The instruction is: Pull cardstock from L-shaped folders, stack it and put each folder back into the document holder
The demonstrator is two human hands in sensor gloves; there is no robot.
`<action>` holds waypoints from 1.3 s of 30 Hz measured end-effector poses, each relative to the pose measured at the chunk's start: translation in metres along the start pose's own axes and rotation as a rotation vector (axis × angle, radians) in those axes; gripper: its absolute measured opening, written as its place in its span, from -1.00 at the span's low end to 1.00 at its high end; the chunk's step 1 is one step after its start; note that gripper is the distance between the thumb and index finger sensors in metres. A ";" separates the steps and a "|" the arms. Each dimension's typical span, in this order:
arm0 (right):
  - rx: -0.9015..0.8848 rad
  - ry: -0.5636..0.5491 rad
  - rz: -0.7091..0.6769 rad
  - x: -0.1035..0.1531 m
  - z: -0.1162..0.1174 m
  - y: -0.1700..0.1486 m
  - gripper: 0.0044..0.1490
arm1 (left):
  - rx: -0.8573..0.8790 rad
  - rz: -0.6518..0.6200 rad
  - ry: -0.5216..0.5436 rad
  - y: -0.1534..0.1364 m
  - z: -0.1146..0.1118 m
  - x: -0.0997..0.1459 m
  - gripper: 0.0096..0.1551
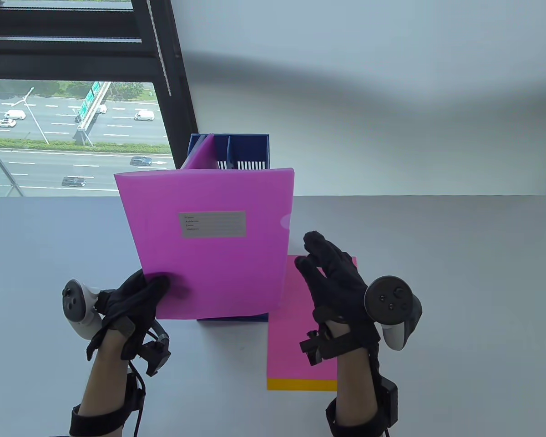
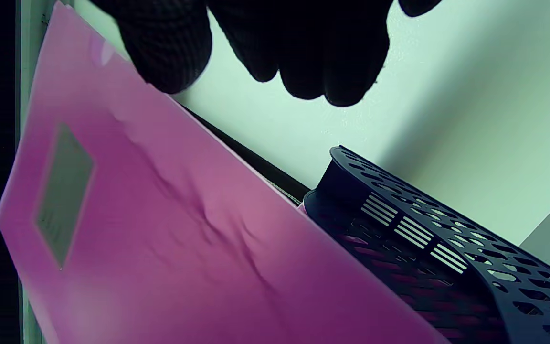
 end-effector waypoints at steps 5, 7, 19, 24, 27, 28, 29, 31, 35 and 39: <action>0.027 0.006 -0.030 0.003 0.011 0.019 -0.28 | -0.017 -0.009 -0.013 0.004 -0.007 -0.001 -0.55; 0.079 -0.053 -0.041 0.005 0.008 0.025 -0.36 | -0.038 -0.016 -0.012 0.007 -0.009 -0.001 -0.55; 0.367 -0.215 -0.125 0.014 -0.002 0.047 -0.54 | -0.596 0.020 -0.157 0.029 -0.029 -0.004 -0.60; 0.429 -0.253 -0.153 0.016 0.000 0.051 -0.55 | -0.719 0.028 -0.193 0.037 -0.036 -0.004 -0.57; 0.442 -0.265 -0.158 0.017 0.001 0.053 -0.55 | -0.671 0.034 -0.198 0.038 -0.036 -0.004 -0.49; 0.438 -0.267 -0.159 0.017 0.001 0.053 -0.55 | -0.651 0.036 -0.193 0.038 -0.035 -0.004 -0.46; 0.437 -0.273 -0.159 0.017 0.001 0.053 -0.54 | -0.617 0.026 -0.180 0.039 -0.034 -0.004 -0.45; 0.455 -0.295 -0.157 0.018 0.000 0.054 -0.49 | -0.588 0.010 -0.158 0.042 -0.033 -0.004 -0.45; 0.481 -0.373 -0.156 0.022 -0.007 0.054 -0.46 | -0.654 -0.033 -0.067 0.059 -0.023 0.000 -0.45; 0.448 -0.386 -0.153 0.023 -0.012 0.053 -0.46 | -0.730 -0.079 0.128 0.080 -0.008 0.009 -0.45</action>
Point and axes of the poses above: the tracker on the back of each hand, its own y axis roughly to the thumb side, its own x axis roughly from the fingertips to the wrist, z = x × y, the point moved 5 cm from there along -x, roughly from the wrist to the fingertips, and after that the axes turned 3 degrees about x, right-handed, at the moved point
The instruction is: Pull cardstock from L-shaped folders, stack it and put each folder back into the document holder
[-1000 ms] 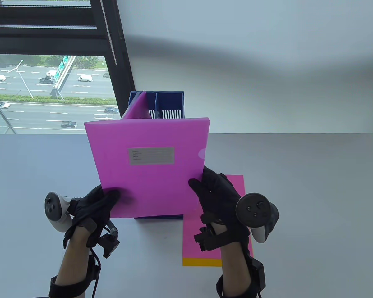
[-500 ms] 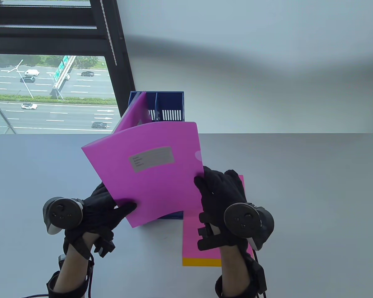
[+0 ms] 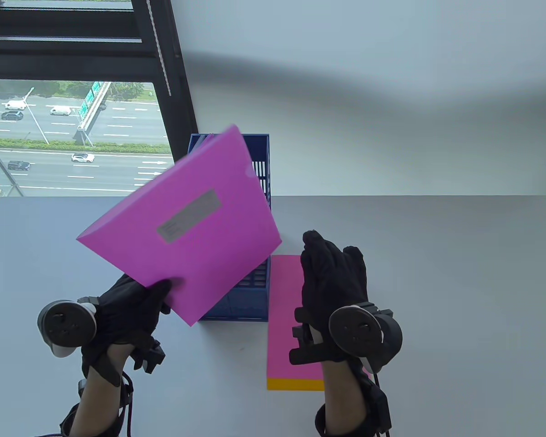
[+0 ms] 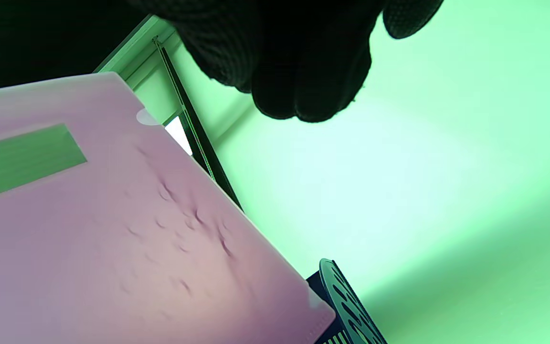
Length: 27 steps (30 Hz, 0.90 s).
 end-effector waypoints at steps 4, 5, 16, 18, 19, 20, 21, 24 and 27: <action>0.005 0.012 0.000 0.000 0.003 0.000 -0.47 | -0.067 0.027 0.199 0.000 0.020 0.009 -0.45; 0.006 0.022 -0.001 0.000 0.004 0.000 -0.46 | -0.083 0.029 0.235 0.001 0.023 0.011 -0.45; -0.004 0.048 -0.006 0.000 0.008 0.002 -0.47 | -0.237 0.193 0.140 -0.020 -0.006 0.008 -0.42; -0.006 0.052 -0.009 0.000 0.009 0.003 -0.48 | -0.244 0.229 0.099 -0.034 -0.019 0.007 -0.41; -0.010 0.056 -0.011 0.000 0.009 0.003 -0.48 | -0.246 0.249 0.075 -0.043 -0.027 0.008 -0.41; -0.012 0.059 -0.012 0.000 0.009 0.003 -0.48 | -0.257 0.269 0.062 -0.051 -0.033 0.009 -0.41; -0.014 0.062 -0.013 0.000 0.010 0.003 -0.48 | -0.257 0.282 0.054 -0.058 -0.038 0.010 -0.41; -0.015 0.066 -0.013 0.000 0.011 0.004 -0.48 | -0.262 0.297 0.066 -0.068 -0.050 0.013 -0.42; -0.022 0.079 -0.015 0.000 0.012 0.004 -0.48 | -0.314 0.298 0.043 -0.070 -0.059 0.014 -0.41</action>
Point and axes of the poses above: the tracker on the back of each hand, its own y axis roughly to the thumb side, its own x axis roughly from the fingertips to the wrist, z = x × y, the point moved 5 cm from there along -x, roughly from the wrist to the fingertips, and after that the axes turned 3 degrees about x, right-handed, at the moved point
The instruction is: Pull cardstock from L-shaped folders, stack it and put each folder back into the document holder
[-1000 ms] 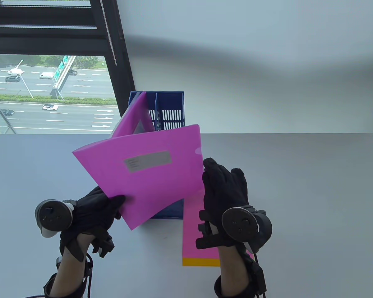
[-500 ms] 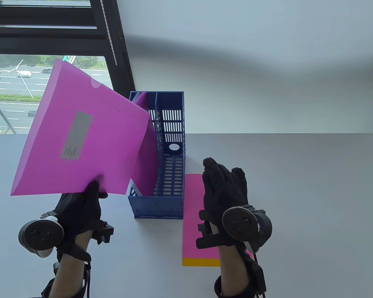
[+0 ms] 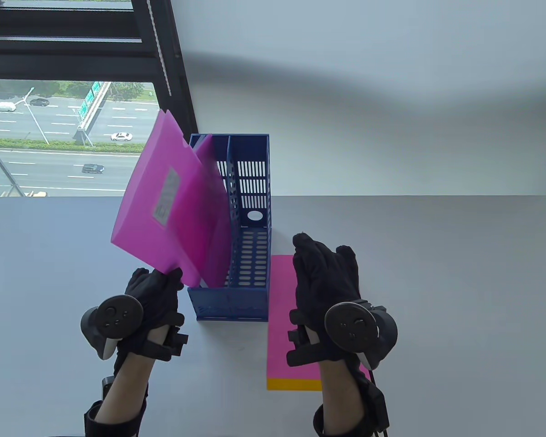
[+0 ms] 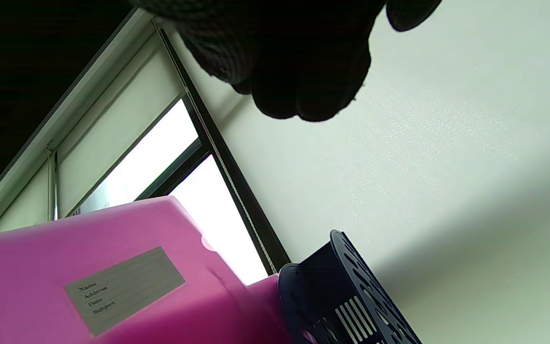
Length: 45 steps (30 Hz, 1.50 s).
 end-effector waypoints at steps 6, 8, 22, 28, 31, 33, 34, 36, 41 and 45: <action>0.035 0.038 -0.004 -0.001 0.007 -0.001 -0.48 | -0.004 0.013 0.000 -0.004 0.002 -0.001 -0.44; 0.111 0.099 -0.004 -0.003 0.016 -0.003 -0.46 | -0.009 0.005 0.013 -0.004 0.010 -0.002 -0.46; 0.420 0.369 0.220 0.016 0.119 -0.083 -0.24 | -0.329 -0.200 -0.017 0.000 0.013 -0.002 -0.49; 0.592 0.342 0.171 0.033 0.144 -0.097 -0.18 | -0.408 -0.166 -0.074 -0.026 -0.014 0.001 -0.43; 0.592 0.414 0.192 0.039 0.154 -0.104 -0.07 | -0.385 -0.103 -0.178 -0.045 -0.029 0.002 -0.25; 0.564 0.448 0.222 0.042 0.158 -0.108 -0.01 | -0.362 -0.101 -0.211 -0.049 -0.035 0.003 -0.10; 0.558 0.451 0.224 0.043 0.159 -0.110 0.00 | -0.367 -0.102 -0.217 -0.050 -0.036 0.003 -0.03; 0.574 0.491 0.227 0.044 0.162 -0.114 0.02 | -0.376 -0.093 -0.234 -0.051 -0.039 0.003 0.02; 0.575 0.494 0.228 0.043 0.163 -0.116 0.04 | -0.374 -0.083 -0.243 -0.052 -0.039 0.003 0.02; 0.569 0.506 0.236 0.043 0.164 -0.117 0.03 | -0.376 -0.087 -0.234 -0.052 -0.038 0.003 0.00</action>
Point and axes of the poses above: the tracker on the back of each hand, its own y axis roughly to the thumb side, its own x axis roughly from the fingertips to the wrist, z = x × y, the point moved 5 cm from there along -x, roughly from the wrist to the fingertips, and after that the axes turned 3 degrees about x, right-handed, at the moved point
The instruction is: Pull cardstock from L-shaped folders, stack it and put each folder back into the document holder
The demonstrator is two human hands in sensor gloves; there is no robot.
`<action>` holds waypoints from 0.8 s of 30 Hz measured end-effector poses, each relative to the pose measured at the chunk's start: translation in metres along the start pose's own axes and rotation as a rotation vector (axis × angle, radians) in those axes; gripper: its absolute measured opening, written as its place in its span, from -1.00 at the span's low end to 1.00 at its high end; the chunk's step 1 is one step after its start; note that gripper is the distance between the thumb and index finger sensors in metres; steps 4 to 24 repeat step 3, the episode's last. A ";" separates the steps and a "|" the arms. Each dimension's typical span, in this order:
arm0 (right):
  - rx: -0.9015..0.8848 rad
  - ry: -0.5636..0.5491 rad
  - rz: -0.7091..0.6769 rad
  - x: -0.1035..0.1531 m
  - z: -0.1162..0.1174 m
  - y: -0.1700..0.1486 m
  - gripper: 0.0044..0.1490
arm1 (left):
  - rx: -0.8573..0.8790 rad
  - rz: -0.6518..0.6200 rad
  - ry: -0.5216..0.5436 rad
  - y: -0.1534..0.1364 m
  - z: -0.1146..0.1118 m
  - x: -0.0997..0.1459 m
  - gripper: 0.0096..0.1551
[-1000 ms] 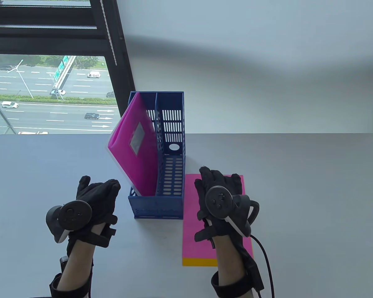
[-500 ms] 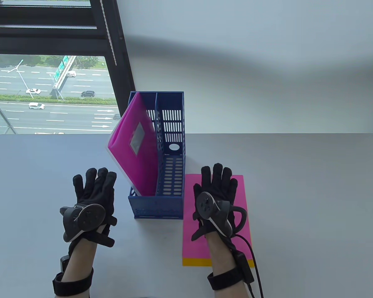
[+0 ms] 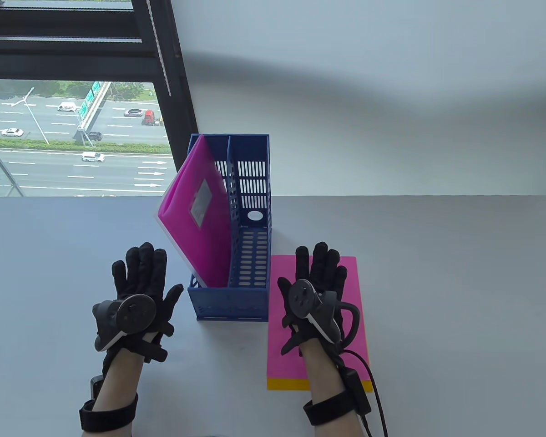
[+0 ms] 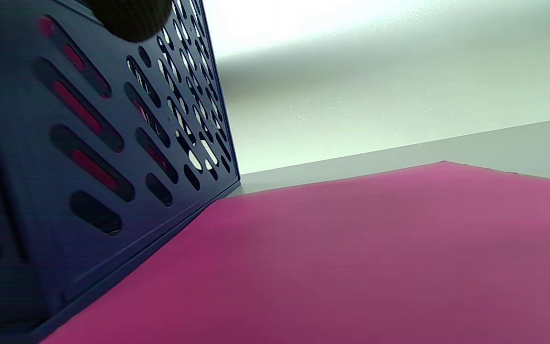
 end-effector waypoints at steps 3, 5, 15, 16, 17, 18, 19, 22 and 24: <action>-0.014 0.007 0.002 0.000 -0.001 -0.001 0.02 | 0.004 0.004 0.004 -0.001 0.001 0.000 -0.02; -0.014 0.007 0.002 0.000 -0.001 -0.001 0.02 | 0.004 0.004 0.004 -0.001 0.001 0.000 -0.02; -0.014 0.007 0.002 0.000 -0.001 -0.001 0.02 | 0.004 0.004 0.004 -0.001 0.001 0.000 -0.02; -0.014 0.007 0.002 0.000 -0.001 -0.001 0.02 | 0.004 0.004 0.004 -0.001 0.001 0.000 -0.02; -0.014 0.007 0.002 0.000 -0.001 -0.001 0.02 | 0.004 0.004 0.004 -0.001 0.001 0.000 -0.02; -0.014 0.007 0.002 0.000 -0.001 -0.001 0.02 | 0.004 0.004 0.004 -0.001 0.001 0.000 -0.02; -0.014 0.007 0.002 0.000 -0.001 -0.001 0.02 | 0.004 0.004 0.004 -0.001 0.001 0.000 -0.02; -0.014 0.007 0.002 0.000 -0.001 -0.001 0.02 | 0.004 0.004 0.004 -0.001 0.001 0.000 -0.02; -0.014 0.007 0.002 0.000 -0.001 -0.001 0.02 | 0.004 0.004 0.004 -0.001 0.001 0.000 -0.02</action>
Point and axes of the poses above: the tracker on the back of each hand, its own y axis roughly to the thumb side, its own x axis roughly from the fingertips to the wrist, z = x × y, the point moved 5 cm from there along -x, roughly from the wrist to the fingertips, and after that the axes turned 3 degrees about x, right-handed, at the moved point
